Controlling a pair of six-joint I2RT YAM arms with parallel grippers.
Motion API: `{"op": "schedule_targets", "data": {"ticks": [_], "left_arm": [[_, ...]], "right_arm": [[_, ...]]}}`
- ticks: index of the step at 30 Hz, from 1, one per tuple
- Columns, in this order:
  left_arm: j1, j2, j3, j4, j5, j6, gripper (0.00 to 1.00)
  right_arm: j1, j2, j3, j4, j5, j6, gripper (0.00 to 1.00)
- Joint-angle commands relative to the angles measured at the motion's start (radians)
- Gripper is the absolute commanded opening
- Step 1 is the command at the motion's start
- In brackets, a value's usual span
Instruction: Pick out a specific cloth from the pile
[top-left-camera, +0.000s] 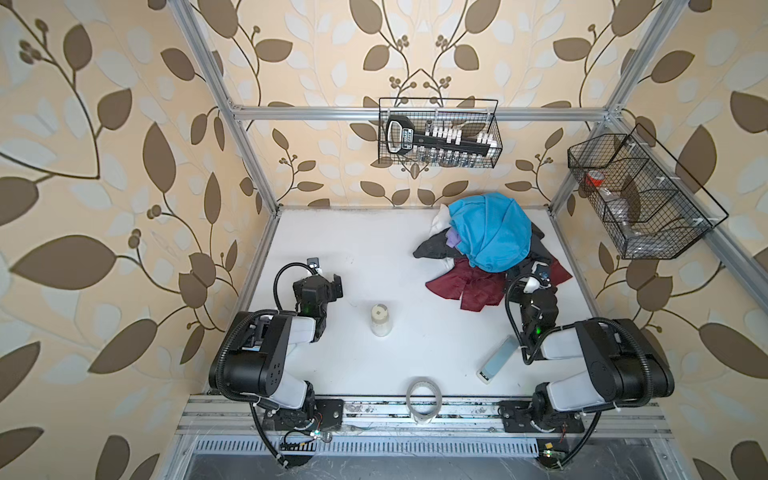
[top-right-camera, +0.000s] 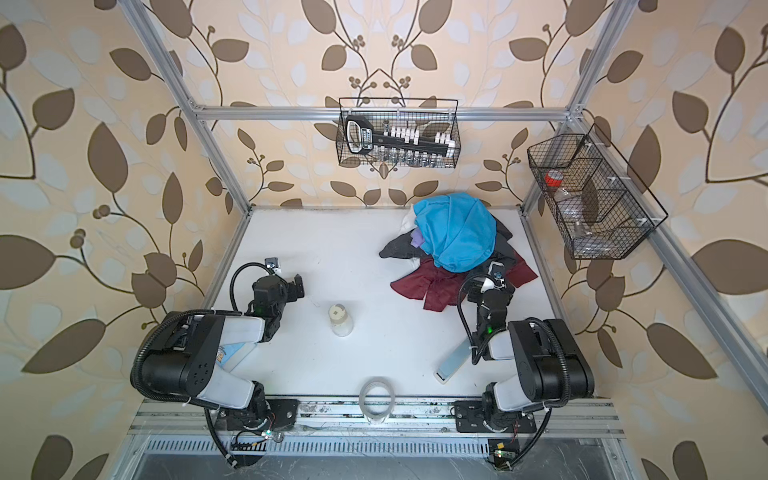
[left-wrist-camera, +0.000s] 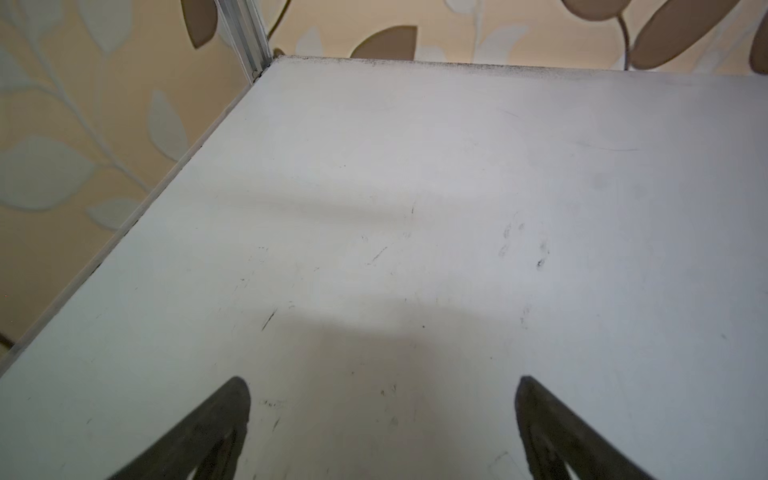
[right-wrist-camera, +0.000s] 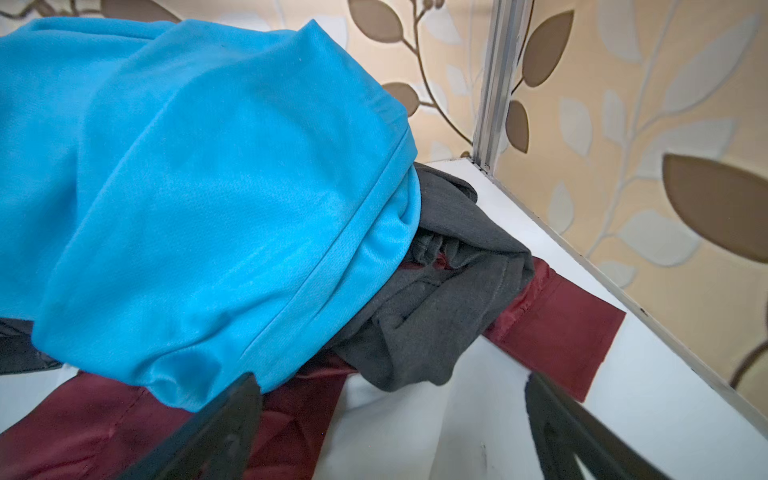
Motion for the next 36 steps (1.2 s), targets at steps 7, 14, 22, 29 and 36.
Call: {"op": "schedule_targets", "data": {"ticks": [7,14,22,29,36], "left_arm": [[0.003,-0.002,0.006,0.014,0.001,-0.013,0.99],[0.003,-0.002,0.010,0.010,0.001,-0.015,0.99],[0.003,0.000,0.010,0.010,0.000,-0.013,0.99],[0.002,-0.005,0.008,0.013,0.001,-0.013,0.99],[-0.008,-0.126,-0.005,-0.049,-0.047,-0.012,0.99]], "right_arm": [[0.000,-0.002,0.003,0.013,0.009,0.007,1.00],[-0.004,0.000,0.006,0.008,-0.001,0.007,1.00],[-0.003,0.000,0.006,0.008,-0.001,0.007,1.00],[-0.004,-0.001,0.003,0.011,-0.001,0.007,1.00],[0.002,-0.029,0.014,-0.030,0.021,0.012,1.00]]}}
